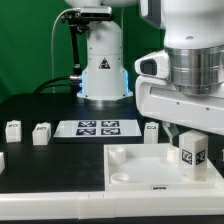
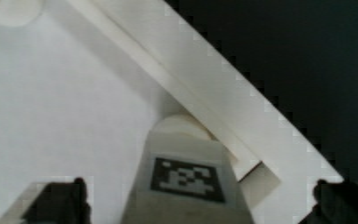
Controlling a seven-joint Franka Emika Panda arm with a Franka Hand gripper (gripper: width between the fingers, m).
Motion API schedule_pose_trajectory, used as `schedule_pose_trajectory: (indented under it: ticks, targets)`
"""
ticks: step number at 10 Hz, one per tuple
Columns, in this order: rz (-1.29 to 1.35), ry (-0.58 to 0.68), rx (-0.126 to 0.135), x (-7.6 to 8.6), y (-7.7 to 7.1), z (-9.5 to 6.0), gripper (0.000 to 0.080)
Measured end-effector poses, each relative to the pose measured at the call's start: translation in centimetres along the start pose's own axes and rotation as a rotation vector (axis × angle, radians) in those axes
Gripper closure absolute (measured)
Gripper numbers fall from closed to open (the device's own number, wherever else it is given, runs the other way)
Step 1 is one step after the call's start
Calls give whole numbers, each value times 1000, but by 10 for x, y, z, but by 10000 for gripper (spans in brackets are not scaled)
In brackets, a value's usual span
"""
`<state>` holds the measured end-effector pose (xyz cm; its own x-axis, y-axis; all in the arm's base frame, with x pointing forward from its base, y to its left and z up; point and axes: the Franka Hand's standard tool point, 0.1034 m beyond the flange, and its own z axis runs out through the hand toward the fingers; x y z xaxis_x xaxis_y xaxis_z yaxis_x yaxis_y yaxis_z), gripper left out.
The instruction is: Assemble one leg
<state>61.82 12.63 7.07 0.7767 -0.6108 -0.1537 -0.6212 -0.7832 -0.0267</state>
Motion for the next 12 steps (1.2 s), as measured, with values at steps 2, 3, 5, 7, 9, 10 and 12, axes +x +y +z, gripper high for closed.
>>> schedule_pose_trajectory:
  ticks: [2, 3, 5, 7, 9, 10, 12]
  targets:
    - [-280, 1, 1, 2, 1, -1, 154]
    - [-405, 1, 2, 3, 2, -1, 151]
    - [-572, 1, 1, 3, 2, -1, 151]
    - [-758, 0, 0, 1, 3, 0, 151]
    - [-857, -1, 1, 1, 3, 0, 243]
    - [-854, -2, 0, 1, 3, 1, 380]
    - [-852, -2, -1, 2, 5, 1, 506]
